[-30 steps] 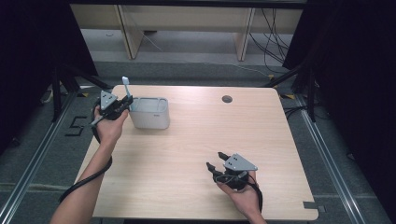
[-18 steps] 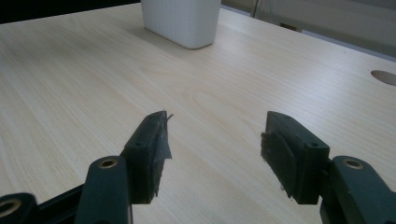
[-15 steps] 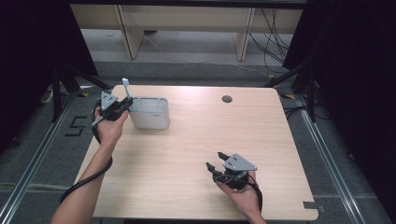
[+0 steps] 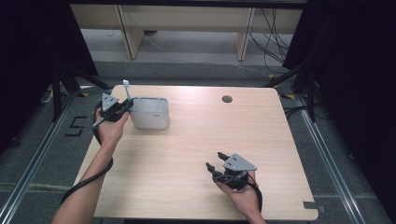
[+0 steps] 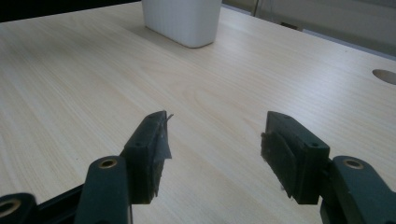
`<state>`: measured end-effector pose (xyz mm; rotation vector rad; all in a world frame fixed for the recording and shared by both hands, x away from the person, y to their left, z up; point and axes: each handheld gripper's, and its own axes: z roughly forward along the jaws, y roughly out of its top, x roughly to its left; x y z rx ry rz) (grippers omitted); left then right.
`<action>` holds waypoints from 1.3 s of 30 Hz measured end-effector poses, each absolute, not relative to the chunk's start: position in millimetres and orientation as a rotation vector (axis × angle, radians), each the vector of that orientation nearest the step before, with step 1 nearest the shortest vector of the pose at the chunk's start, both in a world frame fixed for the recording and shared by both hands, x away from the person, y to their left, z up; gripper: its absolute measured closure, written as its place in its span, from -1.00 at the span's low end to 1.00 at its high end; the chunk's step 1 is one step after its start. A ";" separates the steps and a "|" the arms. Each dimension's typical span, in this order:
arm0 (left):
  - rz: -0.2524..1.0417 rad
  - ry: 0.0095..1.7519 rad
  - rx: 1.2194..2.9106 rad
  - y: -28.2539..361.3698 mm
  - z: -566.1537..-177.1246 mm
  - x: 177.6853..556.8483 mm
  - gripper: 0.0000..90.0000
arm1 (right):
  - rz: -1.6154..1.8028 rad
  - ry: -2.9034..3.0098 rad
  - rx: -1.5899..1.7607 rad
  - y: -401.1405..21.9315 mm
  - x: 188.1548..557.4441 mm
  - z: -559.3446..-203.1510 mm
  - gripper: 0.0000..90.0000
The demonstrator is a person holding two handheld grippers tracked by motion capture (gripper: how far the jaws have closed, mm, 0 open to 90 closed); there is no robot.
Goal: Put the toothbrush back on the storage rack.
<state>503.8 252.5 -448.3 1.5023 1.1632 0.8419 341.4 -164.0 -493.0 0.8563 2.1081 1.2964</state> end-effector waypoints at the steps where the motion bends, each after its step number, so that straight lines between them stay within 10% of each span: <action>1: 0.842 1.163 1.504 252.6 -448.4 503.8 0.85 | 1.297 2.109 0.857 -163.8 341.4 -493.0 -0.08; 39: 0.823 1.185 1.506 252.4 -458.0 506.2 0.84 | 1.304 2.116 0.891 -162.7 340.3 -493.8 -0.08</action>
